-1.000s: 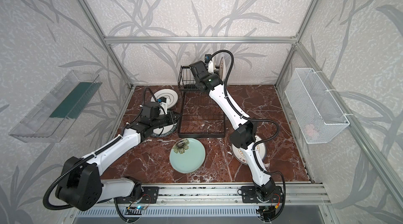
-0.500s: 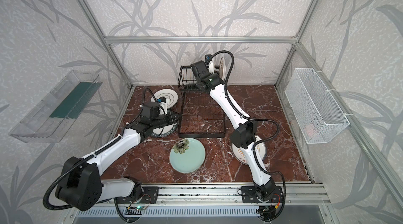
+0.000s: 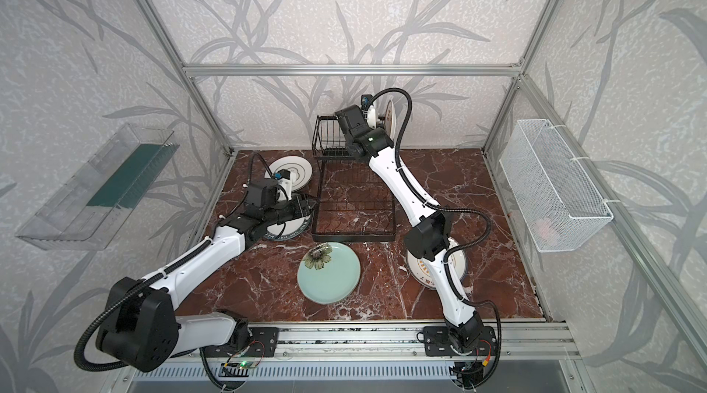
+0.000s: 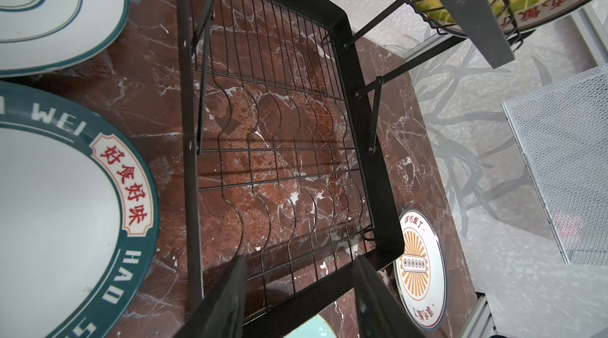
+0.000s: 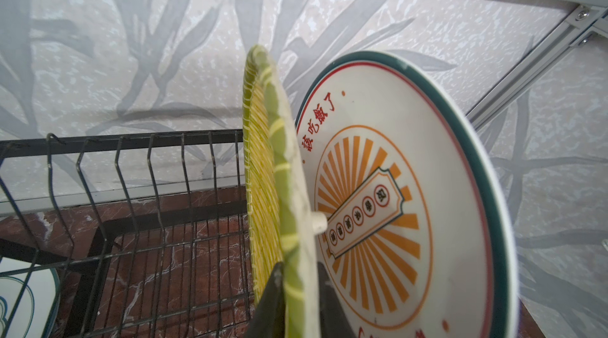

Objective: Load plates into a dish rack
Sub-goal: Place the plate on the dish rack.

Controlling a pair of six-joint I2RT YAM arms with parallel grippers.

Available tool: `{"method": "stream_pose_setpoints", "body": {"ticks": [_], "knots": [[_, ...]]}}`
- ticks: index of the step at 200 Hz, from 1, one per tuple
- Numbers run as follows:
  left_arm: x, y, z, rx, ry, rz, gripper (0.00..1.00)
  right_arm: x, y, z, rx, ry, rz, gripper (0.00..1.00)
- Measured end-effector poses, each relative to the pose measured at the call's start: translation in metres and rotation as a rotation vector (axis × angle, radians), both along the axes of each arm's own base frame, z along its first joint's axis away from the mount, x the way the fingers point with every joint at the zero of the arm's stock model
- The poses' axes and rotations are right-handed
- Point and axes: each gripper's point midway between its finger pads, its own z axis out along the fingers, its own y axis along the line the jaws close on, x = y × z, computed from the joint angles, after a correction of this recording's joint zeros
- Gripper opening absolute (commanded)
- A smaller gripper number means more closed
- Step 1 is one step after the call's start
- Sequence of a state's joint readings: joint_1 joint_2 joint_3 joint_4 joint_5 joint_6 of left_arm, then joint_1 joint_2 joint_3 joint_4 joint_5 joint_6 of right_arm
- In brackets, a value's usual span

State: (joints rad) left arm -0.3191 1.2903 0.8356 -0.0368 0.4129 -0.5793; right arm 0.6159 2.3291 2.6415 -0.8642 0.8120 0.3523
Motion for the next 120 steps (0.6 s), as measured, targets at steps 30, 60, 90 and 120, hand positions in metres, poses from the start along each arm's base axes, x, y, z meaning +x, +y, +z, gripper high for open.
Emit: {"method": "stream_pose_setpoints", "body": {"ticks": [30, 60, 90, 120], "knots": [[-0.001, 0.0, 0.003, -0.004, -0.007, 0.0, 0.58, 0.0, -0.001, 0.004, -0.013, -0.006, 0.004, 0.19], [-0.002, 0.001, 0.01, -0.013, -0.022, 0.004, 0.58, -0.004, -0.005, 0.015, -0.023, -0.019, 0.004, 0.22], [-0.004, 0.001, 0.018, -0.021, -0.043, 0.005, 0.58, -0.009, -0.008, 0.034, -0.008, -0.053, 0.008, 0.23], [-0.005, 0.002, 0.022, -0.022, -0.053, 0.007, 0.58, -0.012, -0.008, 0.048, 0.011, -0.077, 0.025, 0.27]]}}
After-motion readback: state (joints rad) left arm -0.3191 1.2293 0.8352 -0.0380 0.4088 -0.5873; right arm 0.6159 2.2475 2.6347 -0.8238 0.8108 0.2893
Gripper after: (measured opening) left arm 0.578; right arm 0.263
